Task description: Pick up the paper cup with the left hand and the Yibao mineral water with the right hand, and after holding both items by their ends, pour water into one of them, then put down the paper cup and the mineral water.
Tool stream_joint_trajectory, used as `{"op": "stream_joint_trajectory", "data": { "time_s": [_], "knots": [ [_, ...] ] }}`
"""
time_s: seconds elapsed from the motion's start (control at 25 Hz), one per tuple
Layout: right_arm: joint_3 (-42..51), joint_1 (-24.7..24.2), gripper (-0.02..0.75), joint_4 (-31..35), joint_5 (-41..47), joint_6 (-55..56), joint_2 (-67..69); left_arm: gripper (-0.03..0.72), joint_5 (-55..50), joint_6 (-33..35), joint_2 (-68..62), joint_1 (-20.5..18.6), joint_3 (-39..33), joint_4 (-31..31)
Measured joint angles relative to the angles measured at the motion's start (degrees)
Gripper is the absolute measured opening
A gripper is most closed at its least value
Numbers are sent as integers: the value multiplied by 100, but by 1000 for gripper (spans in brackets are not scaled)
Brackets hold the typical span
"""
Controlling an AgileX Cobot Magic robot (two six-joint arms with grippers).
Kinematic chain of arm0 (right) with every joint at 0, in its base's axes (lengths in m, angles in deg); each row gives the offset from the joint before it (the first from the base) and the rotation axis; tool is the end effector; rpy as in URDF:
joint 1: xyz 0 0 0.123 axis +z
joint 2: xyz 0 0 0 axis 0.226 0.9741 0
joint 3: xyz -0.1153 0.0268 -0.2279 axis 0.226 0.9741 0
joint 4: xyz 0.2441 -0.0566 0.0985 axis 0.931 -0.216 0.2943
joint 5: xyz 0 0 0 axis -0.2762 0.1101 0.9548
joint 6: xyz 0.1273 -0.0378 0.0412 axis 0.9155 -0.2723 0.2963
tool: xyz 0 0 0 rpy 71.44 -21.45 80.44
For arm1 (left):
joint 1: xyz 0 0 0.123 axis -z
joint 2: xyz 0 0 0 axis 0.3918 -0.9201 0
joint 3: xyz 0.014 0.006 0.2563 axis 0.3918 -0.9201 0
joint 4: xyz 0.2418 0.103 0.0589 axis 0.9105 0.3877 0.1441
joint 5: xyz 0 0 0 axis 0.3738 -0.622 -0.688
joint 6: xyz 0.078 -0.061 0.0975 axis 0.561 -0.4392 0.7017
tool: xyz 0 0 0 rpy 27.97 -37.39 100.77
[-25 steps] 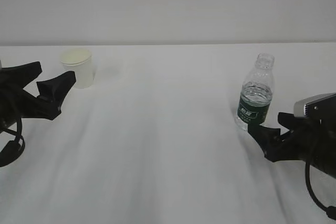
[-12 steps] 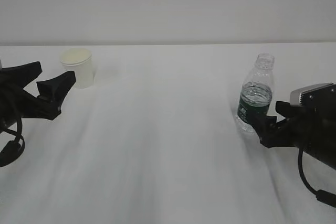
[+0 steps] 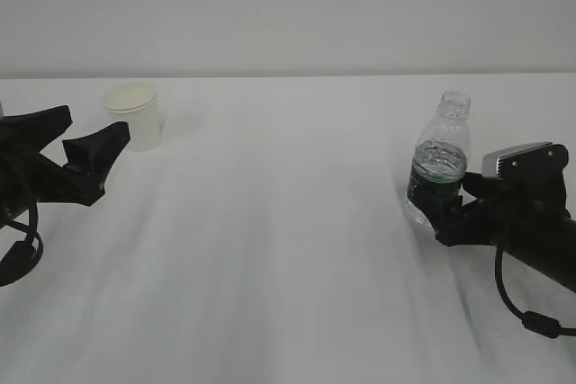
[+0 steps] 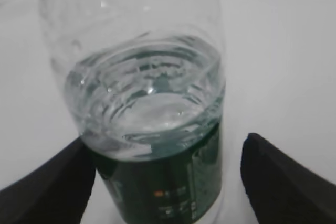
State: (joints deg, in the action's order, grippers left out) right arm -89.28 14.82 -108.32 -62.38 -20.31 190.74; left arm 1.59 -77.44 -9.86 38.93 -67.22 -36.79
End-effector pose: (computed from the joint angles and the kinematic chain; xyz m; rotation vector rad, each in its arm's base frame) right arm 0.3274 0.0553 0.0144 -0.3362 1.8819 0.2774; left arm 0.2966 -0.1008 0.1212 0.3015 1.6145 -0.3182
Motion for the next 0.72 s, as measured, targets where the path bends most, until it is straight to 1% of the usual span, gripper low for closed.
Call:
{"op": "stream_joint_trajectory", "data": {
  "time_s": [0.44,0.72],
  "knots": [
    [-306,0,651,0,0,13,28,582,0,0,0,0,0,0],
    [-523,0,651,-26,0,256,360,582,0,0,0,0,0,0]
  ]
}}
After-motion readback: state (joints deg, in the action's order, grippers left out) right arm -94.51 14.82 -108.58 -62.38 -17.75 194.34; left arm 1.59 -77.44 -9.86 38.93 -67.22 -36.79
